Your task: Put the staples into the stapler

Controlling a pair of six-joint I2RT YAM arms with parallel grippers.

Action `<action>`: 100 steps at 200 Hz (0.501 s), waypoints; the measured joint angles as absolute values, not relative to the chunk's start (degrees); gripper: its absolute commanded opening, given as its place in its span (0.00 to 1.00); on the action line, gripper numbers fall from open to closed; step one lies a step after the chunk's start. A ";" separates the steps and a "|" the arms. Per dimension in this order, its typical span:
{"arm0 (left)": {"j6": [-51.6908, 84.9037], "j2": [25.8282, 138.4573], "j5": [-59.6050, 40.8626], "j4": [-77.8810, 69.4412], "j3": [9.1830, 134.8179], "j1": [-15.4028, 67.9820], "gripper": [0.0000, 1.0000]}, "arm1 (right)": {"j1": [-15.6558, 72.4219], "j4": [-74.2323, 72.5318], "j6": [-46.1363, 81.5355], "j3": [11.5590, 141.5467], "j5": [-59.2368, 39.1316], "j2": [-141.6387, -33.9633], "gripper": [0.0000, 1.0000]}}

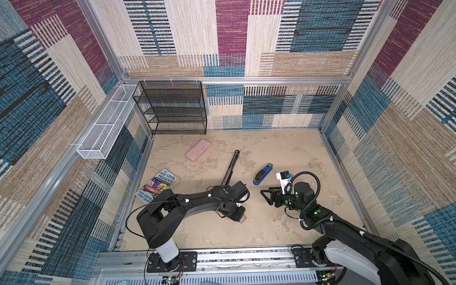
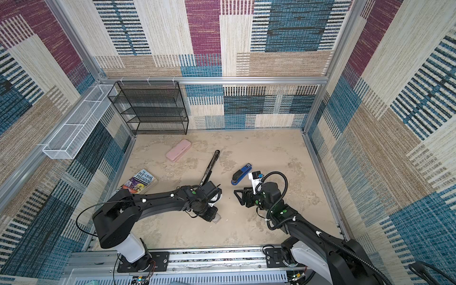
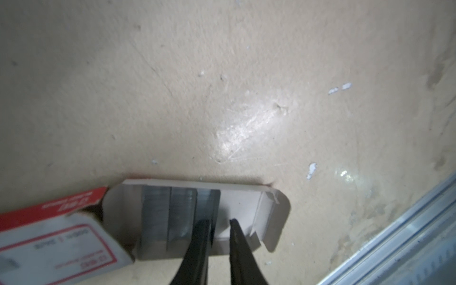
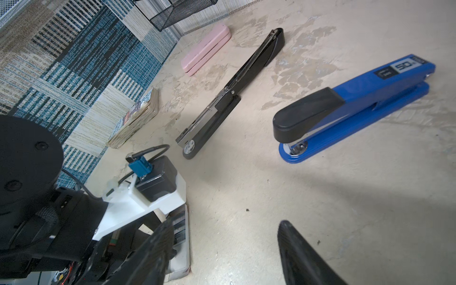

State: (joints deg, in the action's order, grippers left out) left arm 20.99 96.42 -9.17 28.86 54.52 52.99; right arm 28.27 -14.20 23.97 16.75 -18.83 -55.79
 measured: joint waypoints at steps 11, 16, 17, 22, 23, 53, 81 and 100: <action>20.99 96.57 -9.15 28.82 54.54 52.99 0.10 | 28.27 -14.20 23.97 16.73 -18.83 -55.57 0.71; 20.99 96.66 -9.15 28.80 54.59 52.99 0.08 | 28.27 -14.20 23.97 16.73 -18.83 -55.46 0.71; 20.99 96.66 -9.15 28.80 54.61 52.99 0.07 | 28.27 -14.20 23.97 16.73 -18.81 -55.46 0.71; 20.99 96.75 -9.17 28.77 54.65 52.99 0.04 | 28.27 -14.20 23.97 16.73 -18.79 -55.37 0.71; 20.99 96.75 -9.17 28.75 54.65 52.99 0.03 | 28.27 -14.20 23.97 16.73 -18.76 -55.35 0.71; 20.86 96.84 -9.19 29.32 55.20 52.99 0.00 | 28.27 -14.15 23.97 16.73 -17.93 -55.16 0.71; 20.82 95.88 -9.17 30.79 55.86 53.01 0.00 | 28.27 -14.00 23.99 16.78 -17.93 -54.89 0.72; 20.78 94.19 -9.17 31.62 56.82 52.99 0.00 | 28.27 -13.41 24.18 17.52 -17.93 -54.59 0.72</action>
